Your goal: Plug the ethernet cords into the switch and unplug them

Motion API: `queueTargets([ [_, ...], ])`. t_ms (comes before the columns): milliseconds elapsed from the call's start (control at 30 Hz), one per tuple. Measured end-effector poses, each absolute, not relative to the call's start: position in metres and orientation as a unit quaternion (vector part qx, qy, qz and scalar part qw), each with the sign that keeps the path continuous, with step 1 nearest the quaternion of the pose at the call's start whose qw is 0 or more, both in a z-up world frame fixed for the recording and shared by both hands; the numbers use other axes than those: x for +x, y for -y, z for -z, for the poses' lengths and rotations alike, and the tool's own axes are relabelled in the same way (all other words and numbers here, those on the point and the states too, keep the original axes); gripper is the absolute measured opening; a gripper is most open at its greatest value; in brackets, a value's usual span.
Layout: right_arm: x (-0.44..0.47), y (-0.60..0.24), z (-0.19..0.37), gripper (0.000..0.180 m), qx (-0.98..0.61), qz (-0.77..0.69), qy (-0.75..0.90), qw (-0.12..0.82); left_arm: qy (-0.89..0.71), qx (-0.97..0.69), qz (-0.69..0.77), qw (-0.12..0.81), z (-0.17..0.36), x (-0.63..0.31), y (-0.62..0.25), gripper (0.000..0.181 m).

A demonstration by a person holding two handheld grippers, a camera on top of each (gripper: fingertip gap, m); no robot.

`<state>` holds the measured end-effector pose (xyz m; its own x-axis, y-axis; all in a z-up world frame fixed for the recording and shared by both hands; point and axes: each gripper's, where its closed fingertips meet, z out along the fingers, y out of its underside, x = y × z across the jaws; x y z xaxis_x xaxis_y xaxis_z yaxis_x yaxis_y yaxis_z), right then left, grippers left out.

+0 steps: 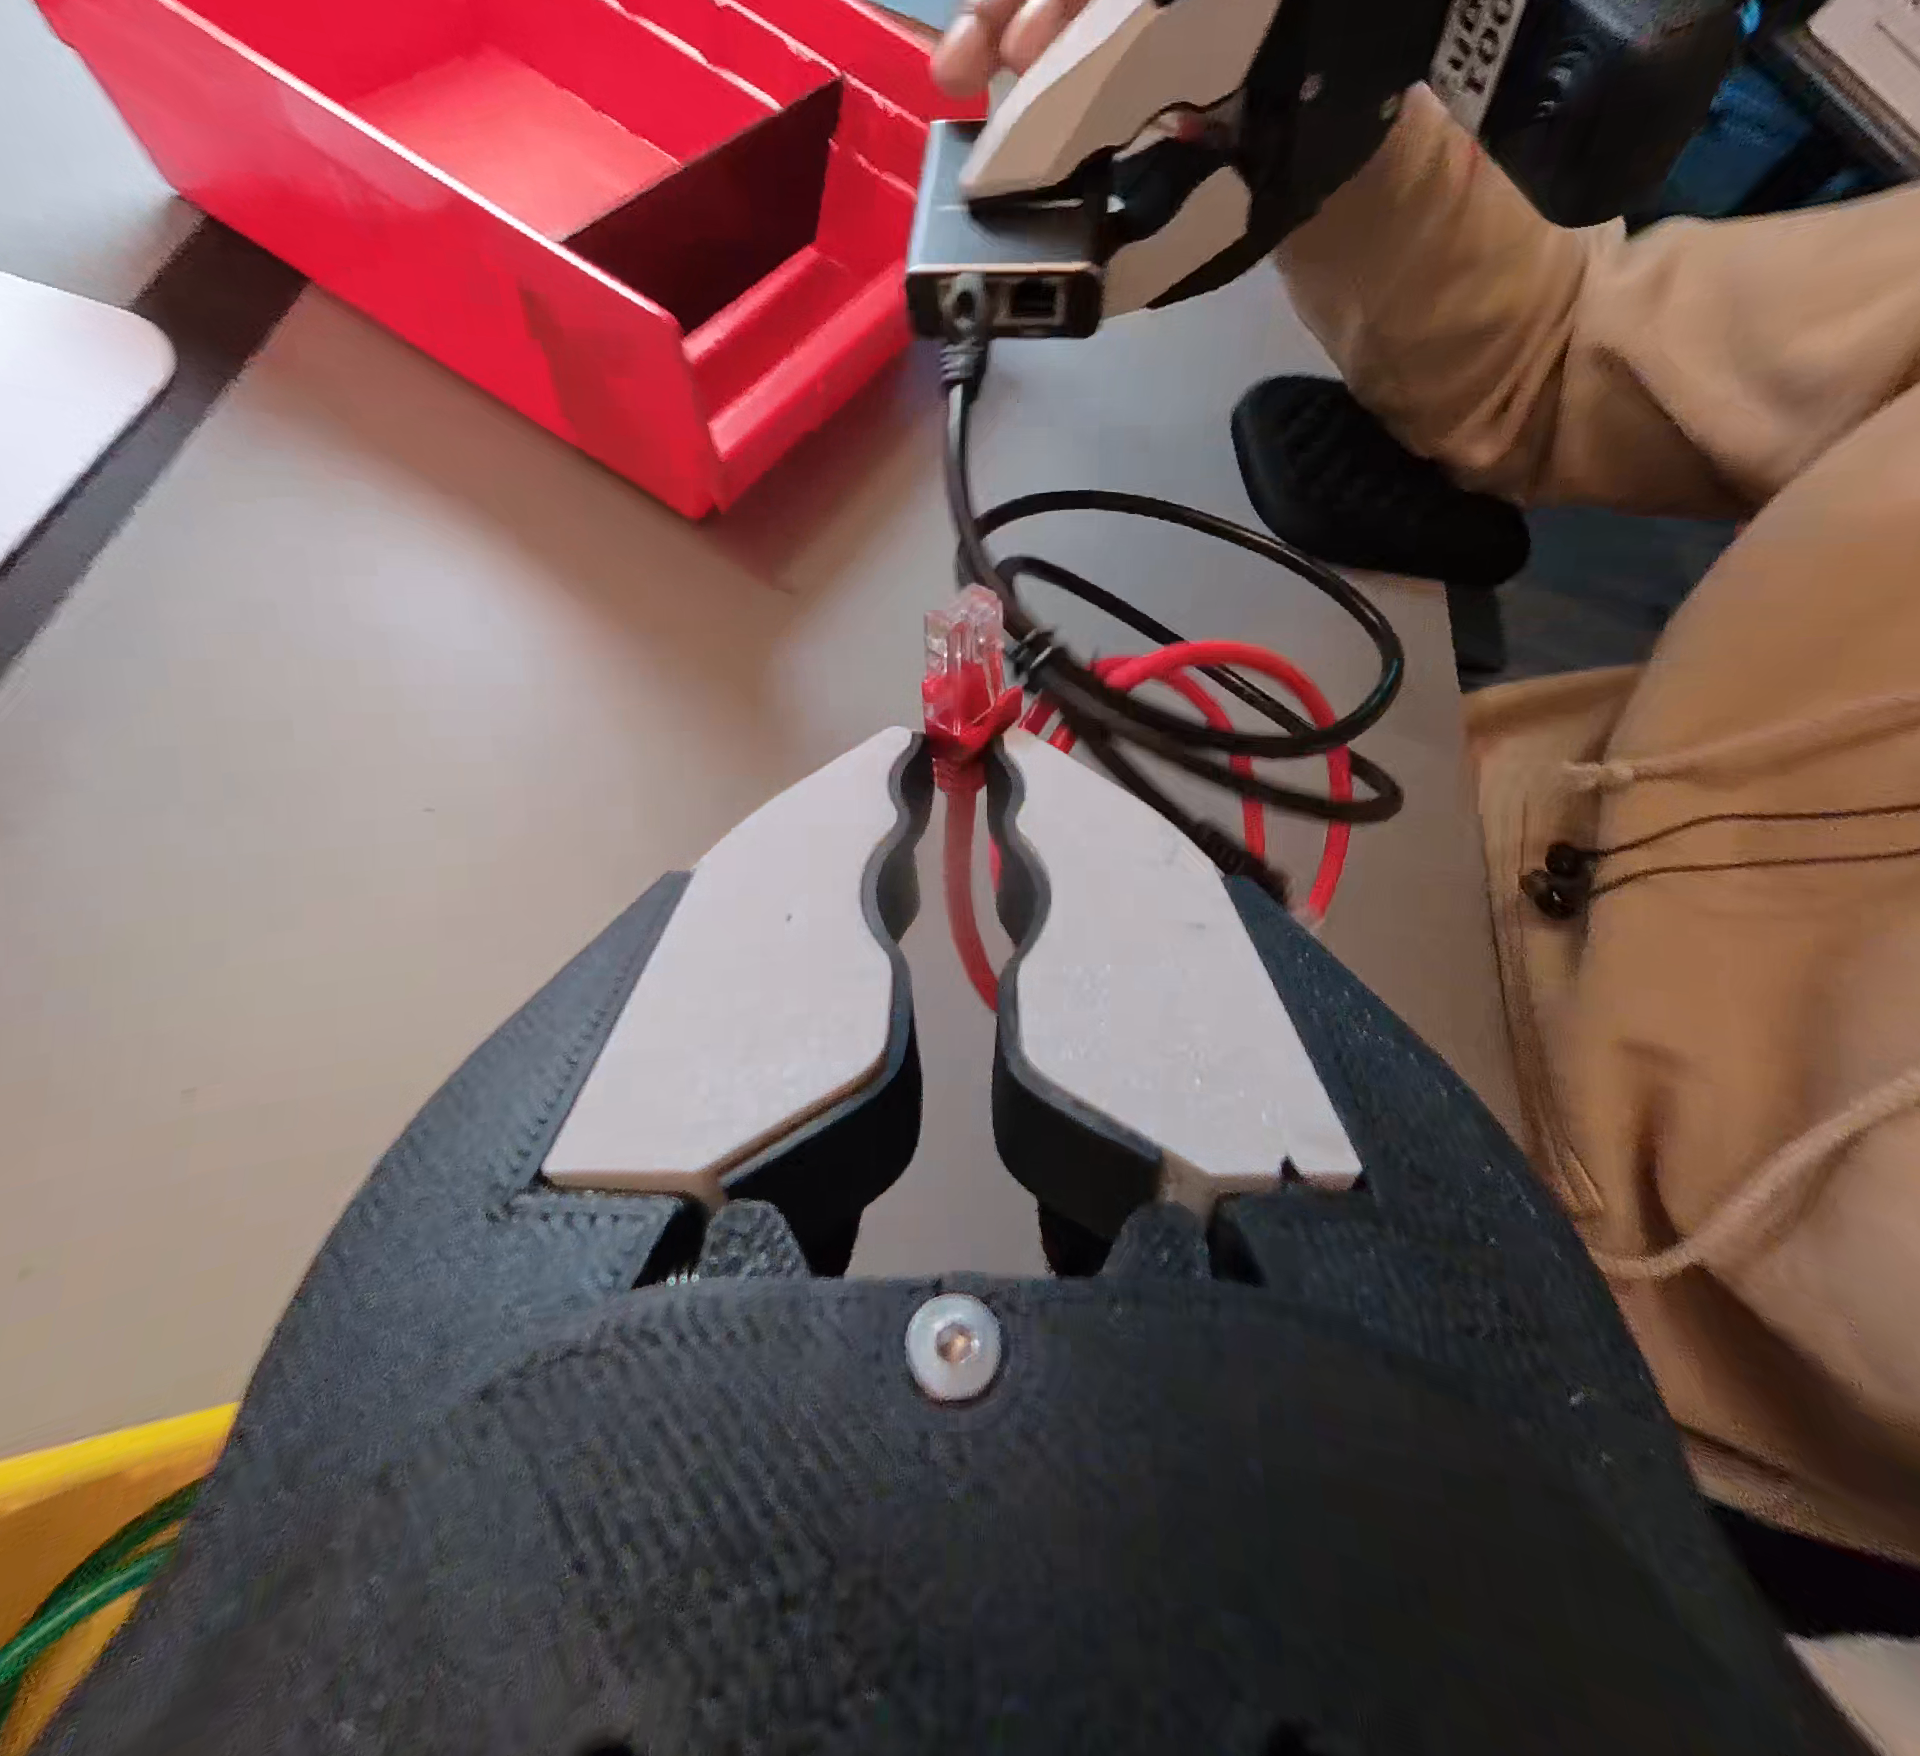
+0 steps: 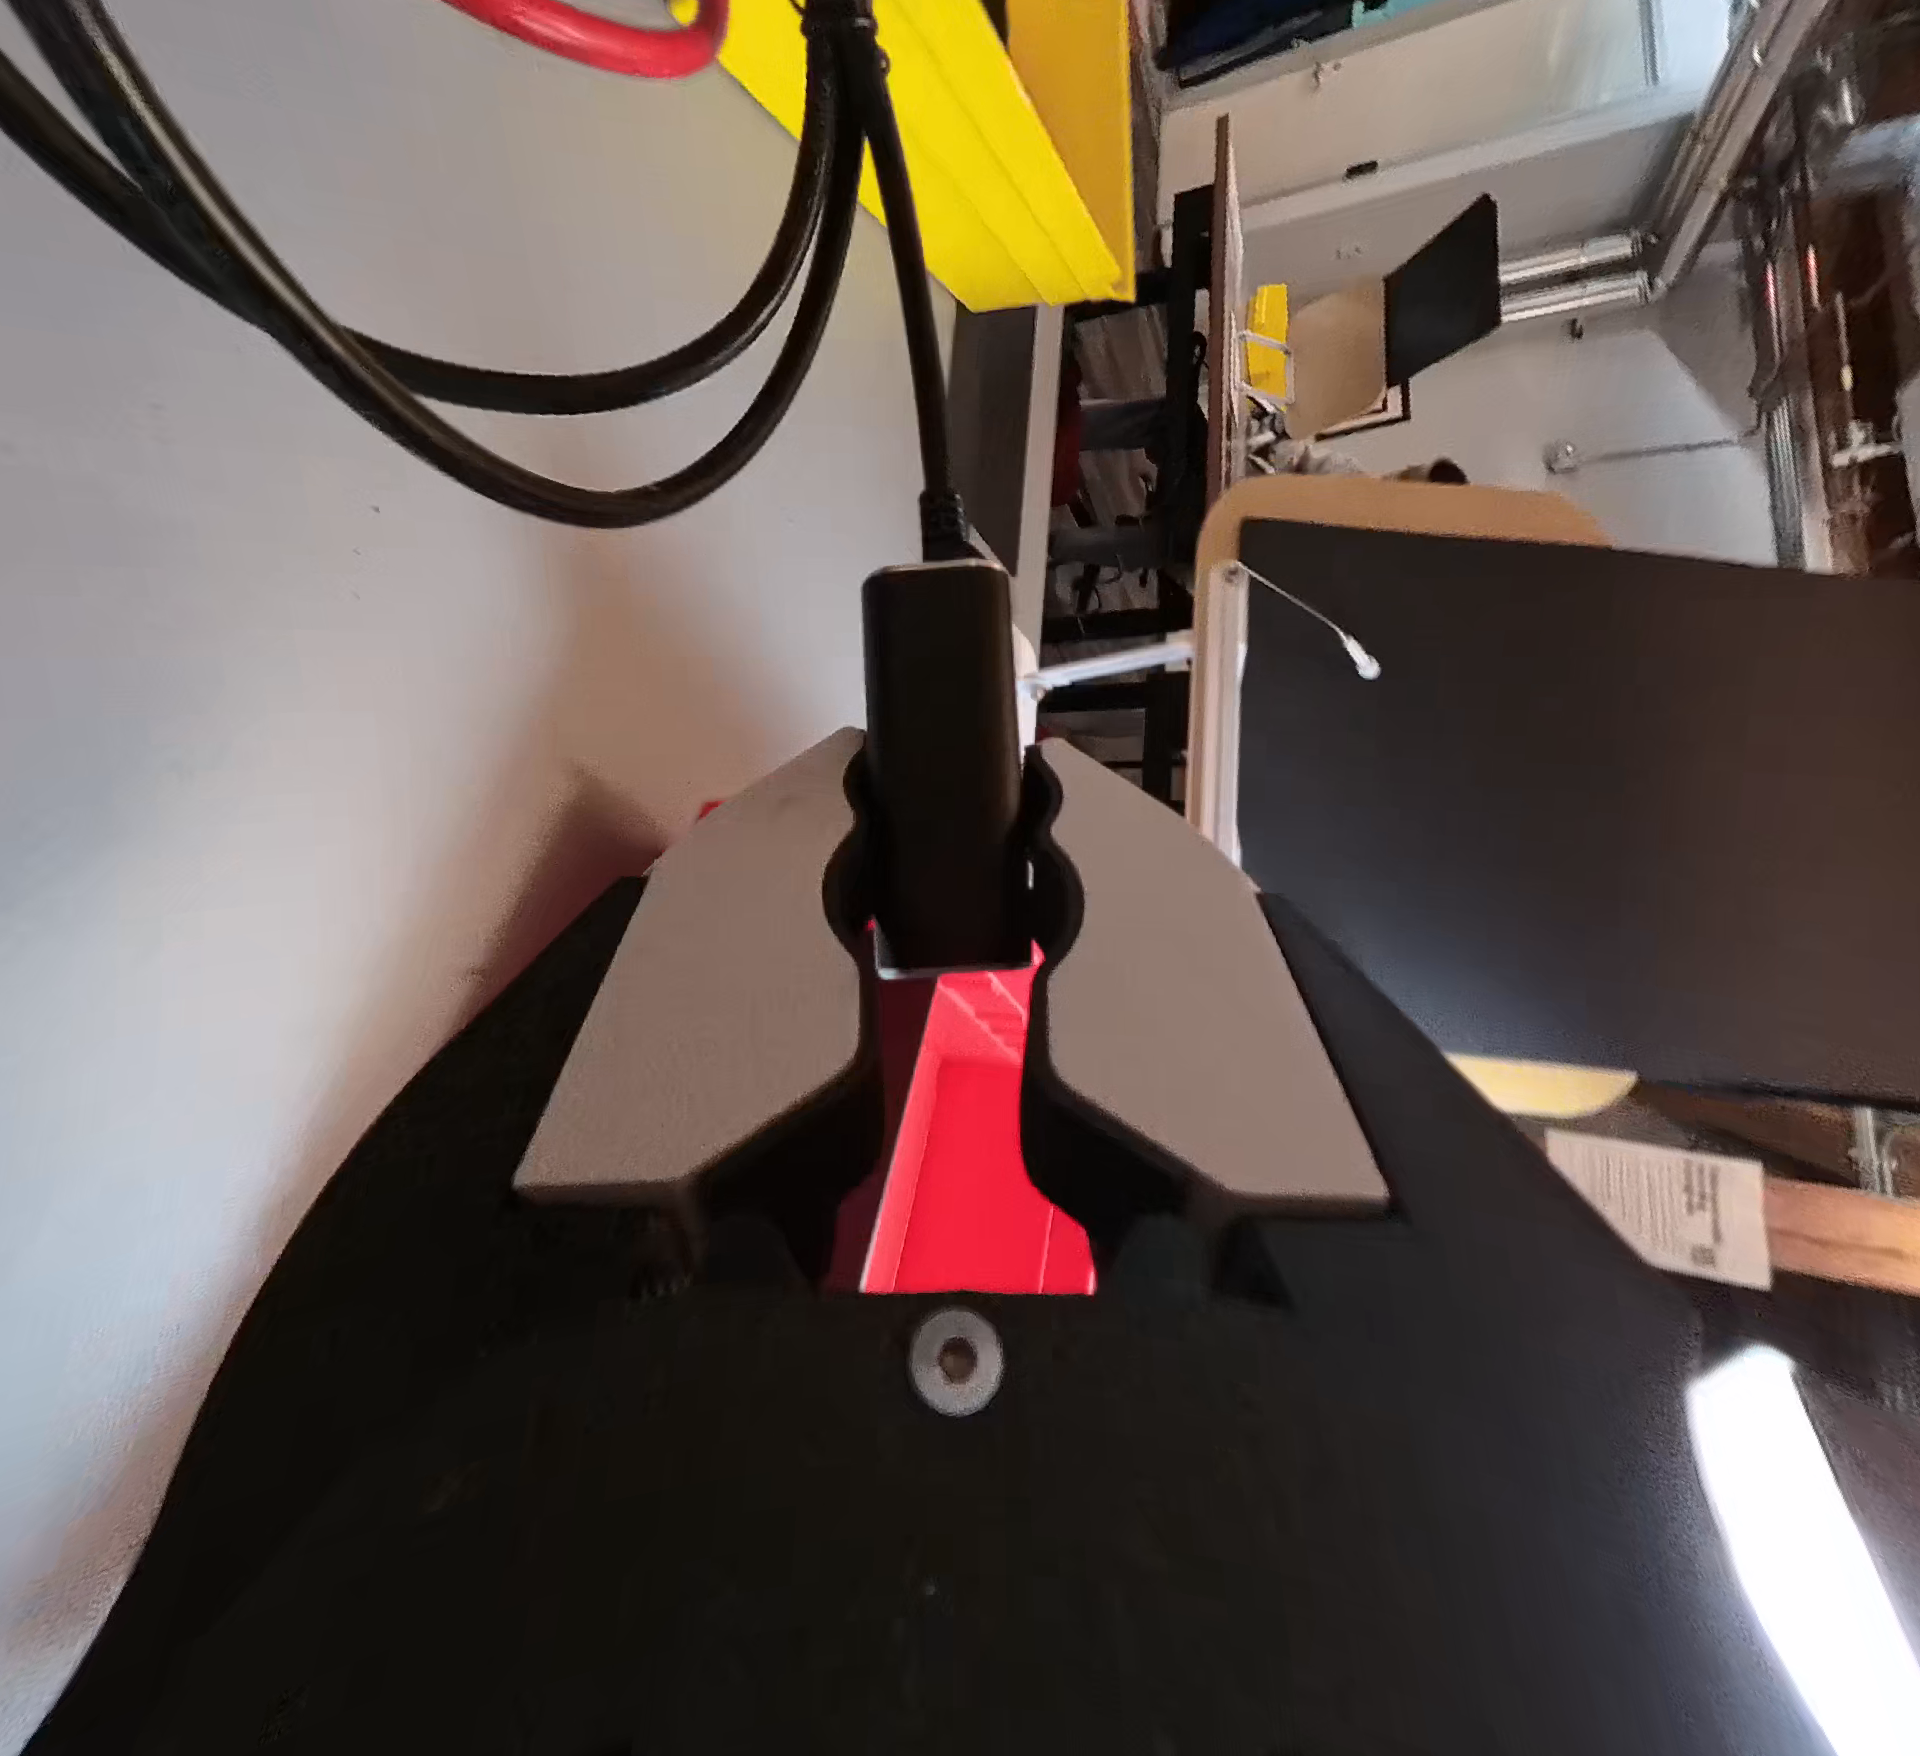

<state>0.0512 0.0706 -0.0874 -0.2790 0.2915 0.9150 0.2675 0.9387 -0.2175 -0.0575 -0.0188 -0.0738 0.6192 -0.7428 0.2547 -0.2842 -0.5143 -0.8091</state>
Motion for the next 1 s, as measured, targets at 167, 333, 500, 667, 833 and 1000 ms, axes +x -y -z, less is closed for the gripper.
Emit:
queueTargets([
  [167,0.032,-0.061,0.12,0.026,-0.147,0.032,0.813,0.562,-0.359,-0.801,0.35,0.327,0.086,-0.032,0.033,0.009],
  [333,0.03,-0.091,0.139,0.026,-0.174,0.078,0.802,0.566,-0.367,-0.784,0.391,0.311,0.088,-0.025,0.04,0.007],
  [500,0.041,-0.114,0.147,0.026,-0.211,0.108,0.807,0.541,-0.361,-0.801,0.395,0.27,0.119,-0.019,0.035,0.006],
  [667,0.054,-0.13,0.141,0.026,-0.238,0.117,0.805,0.531,-0.375,-0.793,0.412,0.244,0.136,-0.006,0.037,0.006],
  [833,0.058,-0.142,0.126,0.026,-0.255,0.125,0.779,0.559,-0.396,-0.774,0.433,0.239,0.136,0.012,0.043,0.006],
  [1000,0.048,-0.124,0.146,0.026,-0.225,0.108,0.808,0.534,-0.395,-0.804,0.358,0.263,0.161,0.029,0.023,0.0],
])
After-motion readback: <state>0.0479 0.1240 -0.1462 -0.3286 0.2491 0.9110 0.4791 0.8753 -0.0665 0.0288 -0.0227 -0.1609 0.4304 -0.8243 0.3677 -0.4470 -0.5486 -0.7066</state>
